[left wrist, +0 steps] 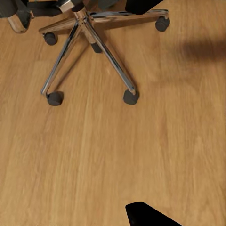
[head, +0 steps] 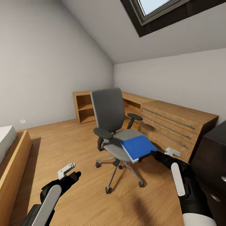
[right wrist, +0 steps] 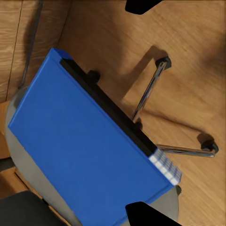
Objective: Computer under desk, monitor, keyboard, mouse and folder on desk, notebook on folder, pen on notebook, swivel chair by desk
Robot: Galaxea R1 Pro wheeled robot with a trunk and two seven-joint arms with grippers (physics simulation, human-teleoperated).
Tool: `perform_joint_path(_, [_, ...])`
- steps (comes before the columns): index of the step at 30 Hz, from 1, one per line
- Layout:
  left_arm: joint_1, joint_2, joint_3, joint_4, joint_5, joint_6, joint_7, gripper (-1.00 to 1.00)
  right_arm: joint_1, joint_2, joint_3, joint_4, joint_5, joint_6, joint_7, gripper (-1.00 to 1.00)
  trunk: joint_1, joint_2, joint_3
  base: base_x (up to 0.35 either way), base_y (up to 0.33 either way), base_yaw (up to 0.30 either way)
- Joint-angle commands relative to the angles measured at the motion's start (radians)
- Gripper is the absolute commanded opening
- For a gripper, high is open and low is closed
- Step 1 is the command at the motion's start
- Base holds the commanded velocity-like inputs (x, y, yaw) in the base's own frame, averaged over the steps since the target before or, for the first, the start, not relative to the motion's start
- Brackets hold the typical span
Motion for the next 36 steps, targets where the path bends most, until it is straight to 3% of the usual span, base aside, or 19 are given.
perform_joint_path(1, [-0.001, 0.001, -0.002, -0.002, 0.009, 0.0, 0.01, 1.0, -0.001, 0.001, -0.004, 0.004, -0.011, 0.004, -0.008, 1.0, 0.004, -0.008, -0.004, 0.0, 0.0, 0.0])
perform_joint_path(10, [-0.001, 0.0, -0.006, -0.023, 0.009, 0.0, 0.009, 1.0, -0.001, 0.0, -0.046, 0.068, -0.013, 0.003, -0.004, 1.0, 0.038, -0.071, -0.032, 0.0, 0.0, 0.0])
perform_joint_path(17, [-0.001, 0.0, -0.009, -0.027, 0.009, 0.001, 0.01, 1.0, -0.002, -0.012, -0.116, 0.138, -0.016, 0.011, 0.082, 1.0, 0.065, -0.12, -0.054, 0.0, 0.0, 0.0])
perform_joint_path(22, [-0.001, 0.0, -0.011, -0.028, 0.009, 0.001, 0.01, 1.0, -0.002, -0.019, -0.17, 0.147, -0.074, 0.023, 0.105, 1.0, 0.084, -0.155, -0.07, 0.0, 0.0, 0.0])
perform_joint_path(26, [-0.001, -0.001, -0.014, -0.028, 0.01, 0.001, 0.01, 1.0, -0.002, -0.044, -0.205, 0.15, -0.196, 0.082, 0.112, 1.0, 0.096, -0.176, -0.083, 0.0, 0.0, 0.0])
perform_joint_path(27, [-0.001, -0.001, -0.015, -0.028, 0.01, 0.001, 0.01, 1.0, -0.002, -0.056, -0.215, 0.151, -0.238, 0.097, 0.113, 1.0, 0.097, -0.176, -0.087, 0.0, 0.0, 0.0])
perform_joint_path(28, [-0.001, -0.001, -0.015, -0.028, 0.01, 0.001, 0.01, 1.0, -0.002, -0.085, -0.232, 0.162, -0.334, 0.115, 0.114, 1.0, 0.097, -0.176, -0.091, 0.0, 0.0, 0.0])
perform_joint_path(30, [-0.001, -0.001, -0.015, -0.028, 0.01, 0.001, 0.01, 1.0, -0.002, -0.113, -0.24, 0.177, -0.406, 0.132, 0.114, 1.0, 0.098, -0.177, -0.099, 0.0, 0.0, 0.0])
perform_joint_path(36, [-0.001, -0.001, -0.015, -0.028, 0.01, 0.001, 0.01, 1.0, -0.002, -0.179, -0.246, 0.233, -0.569, 0.177, 0.115, 1.0, 0.101, -0.178, -0.122, 0.0, 0.0, 0.0])
